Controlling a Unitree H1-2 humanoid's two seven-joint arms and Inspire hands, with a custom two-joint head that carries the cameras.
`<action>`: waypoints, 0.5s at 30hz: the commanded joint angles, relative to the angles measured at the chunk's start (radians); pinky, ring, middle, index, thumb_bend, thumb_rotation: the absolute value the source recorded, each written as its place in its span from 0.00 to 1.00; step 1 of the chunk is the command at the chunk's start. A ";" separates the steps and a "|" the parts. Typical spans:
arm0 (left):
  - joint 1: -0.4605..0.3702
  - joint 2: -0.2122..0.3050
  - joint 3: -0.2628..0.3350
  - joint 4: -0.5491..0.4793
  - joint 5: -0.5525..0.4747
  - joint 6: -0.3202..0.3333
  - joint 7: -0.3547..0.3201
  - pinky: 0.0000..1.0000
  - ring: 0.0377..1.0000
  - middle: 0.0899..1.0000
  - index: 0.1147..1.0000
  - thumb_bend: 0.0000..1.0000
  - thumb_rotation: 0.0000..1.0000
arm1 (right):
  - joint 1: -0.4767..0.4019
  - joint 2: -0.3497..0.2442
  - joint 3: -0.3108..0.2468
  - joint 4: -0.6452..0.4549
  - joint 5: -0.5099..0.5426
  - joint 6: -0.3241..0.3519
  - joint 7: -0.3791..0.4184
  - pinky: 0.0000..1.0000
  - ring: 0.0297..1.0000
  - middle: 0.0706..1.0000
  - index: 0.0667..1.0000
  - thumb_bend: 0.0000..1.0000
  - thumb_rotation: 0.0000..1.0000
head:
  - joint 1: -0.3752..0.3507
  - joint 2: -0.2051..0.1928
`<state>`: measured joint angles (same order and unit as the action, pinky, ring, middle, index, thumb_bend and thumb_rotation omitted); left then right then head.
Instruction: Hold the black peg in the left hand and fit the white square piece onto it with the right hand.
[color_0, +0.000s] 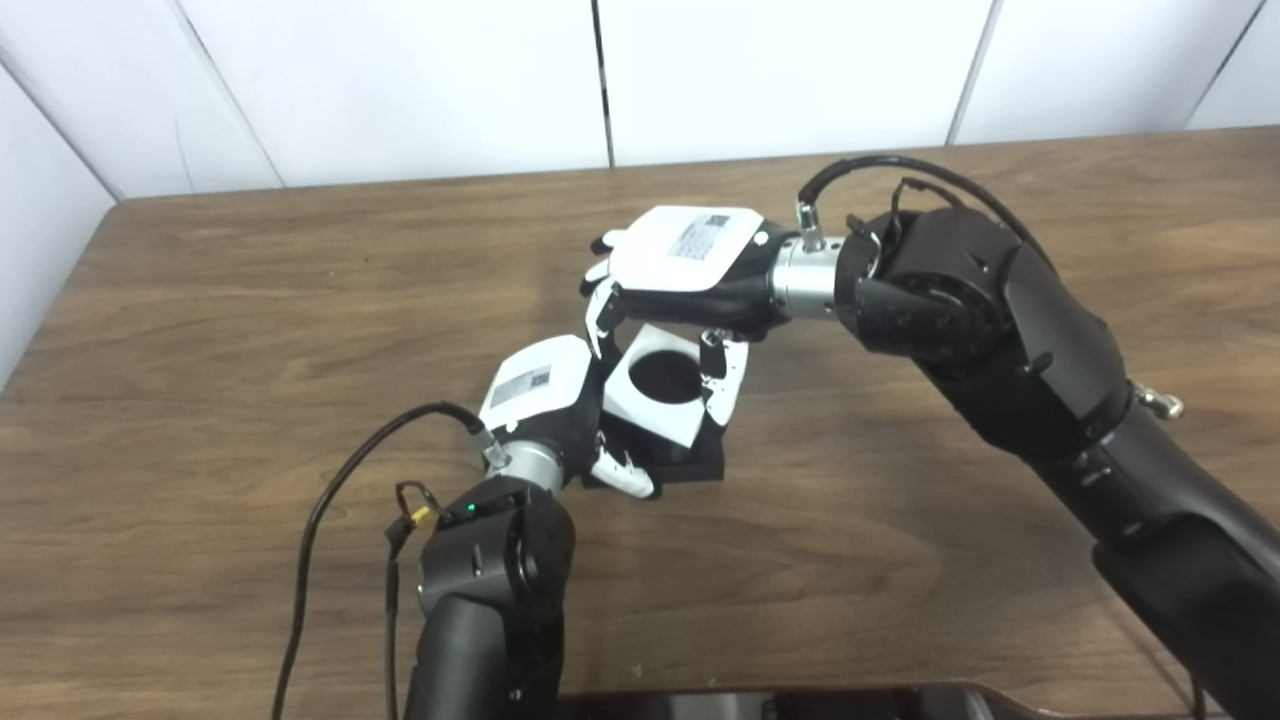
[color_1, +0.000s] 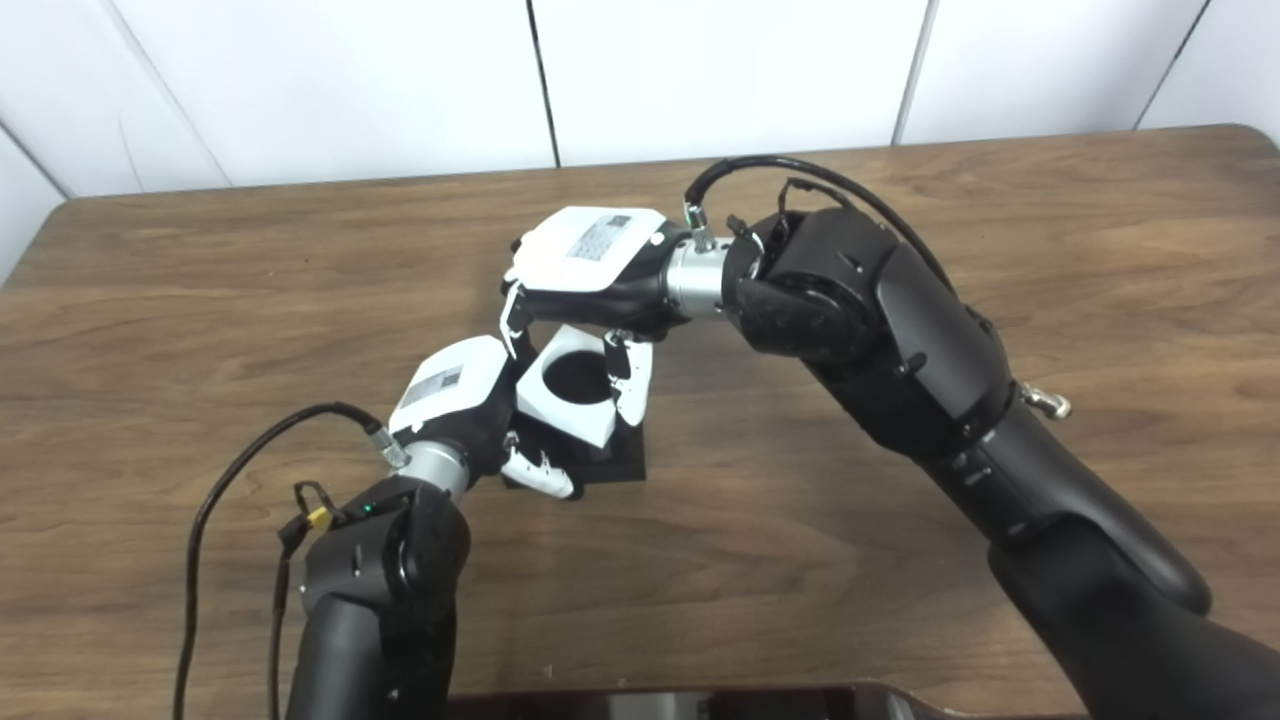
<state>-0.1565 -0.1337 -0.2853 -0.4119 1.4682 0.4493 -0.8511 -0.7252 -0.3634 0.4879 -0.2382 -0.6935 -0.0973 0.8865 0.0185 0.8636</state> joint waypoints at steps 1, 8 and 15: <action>-0.009 -0.013 -0.011 -0.016 -0.007 -0.018 -0.019 0.91 0.89 0.78 0.42 0.52 0.05 | -0.041 -0.008 -0.019 -0.011 0.001 -0.018 -0.034 1.00 0.90 0.74 0.45 0.53 0.14 | 0.001 0.000; -0.007 -0.010 -0.009 -0.007 -0.011 -0.020 -0.014 0.89 0.89 0.78 0.42 0.52 0.05 | -0.061 -0.012 -0.017 -0.036 0.010 0.043 0.037 1.00 0.93 0.80 0.72 0.99 0.36 | 0.007 -0.002; -0.010 -0.012 -0.005 -0.002 -0.004 -0.017 -0.019 0.90 0.89 0.78 0.42 0.52 0.05 | -0.077 -0.014 -0.031 -0.043 0.023 0.076 0.065 1.00 0.97 0.87 0.81 1.00 0.47 | 0.006 -0.005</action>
<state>-0.1566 -0.1346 -0.2847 -0.4128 1.4721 0.4468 -0.8569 -0.7446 -0.3759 0.4794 -0.2453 -0.6855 -0.0392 0.9596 0.0245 0.8575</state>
